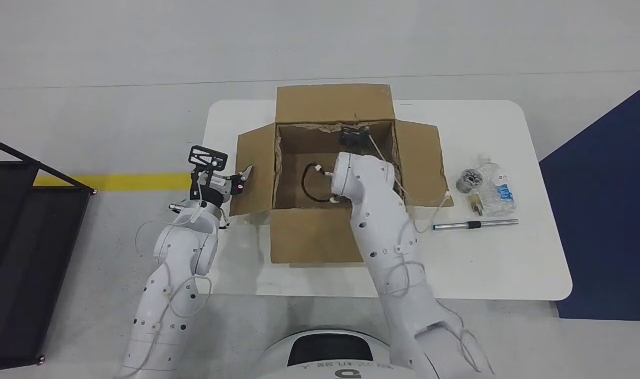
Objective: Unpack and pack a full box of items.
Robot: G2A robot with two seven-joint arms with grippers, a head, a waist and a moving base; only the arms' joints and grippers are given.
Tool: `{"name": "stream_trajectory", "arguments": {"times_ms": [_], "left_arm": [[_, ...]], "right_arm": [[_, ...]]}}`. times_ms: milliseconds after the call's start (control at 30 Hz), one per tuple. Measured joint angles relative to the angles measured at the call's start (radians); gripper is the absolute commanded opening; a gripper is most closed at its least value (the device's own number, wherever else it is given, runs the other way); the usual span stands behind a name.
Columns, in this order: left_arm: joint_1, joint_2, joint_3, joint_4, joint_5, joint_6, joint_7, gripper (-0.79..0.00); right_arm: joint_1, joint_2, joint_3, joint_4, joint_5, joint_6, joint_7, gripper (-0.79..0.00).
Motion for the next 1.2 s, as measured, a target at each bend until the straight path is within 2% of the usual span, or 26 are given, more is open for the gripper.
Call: {"name": "stream_trajectory", "arguments": {"times_ms": [267, 500, 667, 833, 1000, 1100, 1133, 1200], "left_arm": [[0.000, 0.000, 0.000, 0.000, 0.000, 0.000, 0.000, 0.000], [0.000, 0.000, 0.000, 0.000, 0.000, 0.000, 0.000, 0.000], [0.000, 0.000, 0.000, 0.000, 0.000, 0.000, 0.000, 0.000], [0.000, 0.000, 0.000, 0.000, 0.000, 0.000, 0.000, 0.000], [0.000, 0.000, 0.000, 0.000, 0.000, 0.000, 0.000, 0.000], [0.000, 0.000, 0.000, 0.000, 0.000, 0.000, 0.000, 0.000], [0.000, 0.000, 0.000, 0.000, 0.000, 0.000, 0.000, 0.000], [0.000, 0.000, 0.000, 0.000, 0.000, 0.000, 0.000, 0.000]], "right_arm": [[-0.131, 0.049, -0.065, -0.308, 0.176, 0.087, -0.087, -0.785], [-0.224, 0.091, -0.038, -0.542, 0.314, 0.134, -0.176, -0.785], [-0.320, 0.117, 0.027, -0.695, 0.422, 0.116, -0.268, -0.785], [-0.470, 0.132, 0.149, -0.865, 0.552, 0.103, -0.370, -0.785], [-0.578, 0.140, 0.266, -0.902, 0.701, 0.023, -0.426, -0.785], [-0.595, 0.148, 0.244, -0.887, 0.720, -0.053, -0.417, -0.785], [-0.592, 0.150, 0.223, -0.879, 0.712, -0.073, -0.409, -0.610], [-0.572, 0.155, 0.162, -0.846, 0.670, -0.107, -0.380, -0.431]]}}
